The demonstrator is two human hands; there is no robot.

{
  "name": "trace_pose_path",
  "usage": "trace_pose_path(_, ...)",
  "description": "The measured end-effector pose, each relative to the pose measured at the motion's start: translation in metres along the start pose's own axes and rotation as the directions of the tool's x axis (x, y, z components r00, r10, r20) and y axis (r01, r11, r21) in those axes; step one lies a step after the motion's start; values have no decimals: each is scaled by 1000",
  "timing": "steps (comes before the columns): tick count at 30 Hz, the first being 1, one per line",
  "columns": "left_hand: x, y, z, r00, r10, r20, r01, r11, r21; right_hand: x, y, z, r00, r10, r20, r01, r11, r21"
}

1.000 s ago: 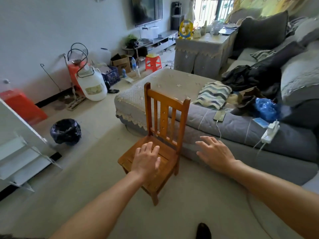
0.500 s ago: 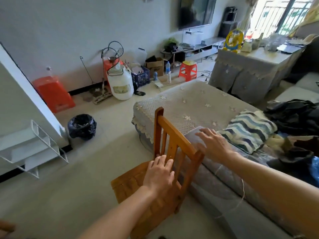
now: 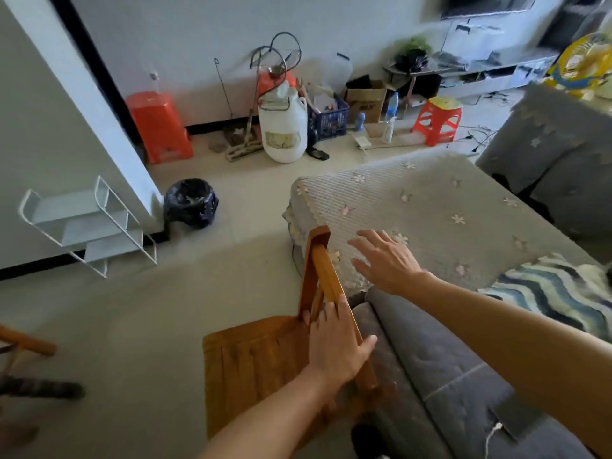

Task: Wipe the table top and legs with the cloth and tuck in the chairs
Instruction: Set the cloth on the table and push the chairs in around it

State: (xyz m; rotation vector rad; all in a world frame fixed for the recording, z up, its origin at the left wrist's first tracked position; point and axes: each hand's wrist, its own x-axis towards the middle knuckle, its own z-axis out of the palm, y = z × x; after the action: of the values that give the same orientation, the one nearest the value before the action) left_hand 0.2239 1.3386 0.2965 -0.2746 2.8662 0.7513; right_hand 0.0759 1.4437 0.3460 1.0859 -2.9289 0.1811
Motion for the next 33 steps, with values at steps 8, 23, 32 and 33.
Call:
trace_pose_path(8,-2,3,7,955,-291,-60,291,957,-1,89,-9,45,914,-400,64,400,916,6)
trace_pose_path(23,-157,-53,-22,705,-691,-161,697,716,-20,85,-123,48,857,-482,183,441,869,225)
trace_pose_path(32,-264,-78,10,537,-799,-272,838,543,57,2,-180,67,855,-505,119,463,846,265)
trace_pose_path(33,-273,-78,16,531,-797,-288,841,536,67,-4,-185,68,855,-508,106,467,842,269)
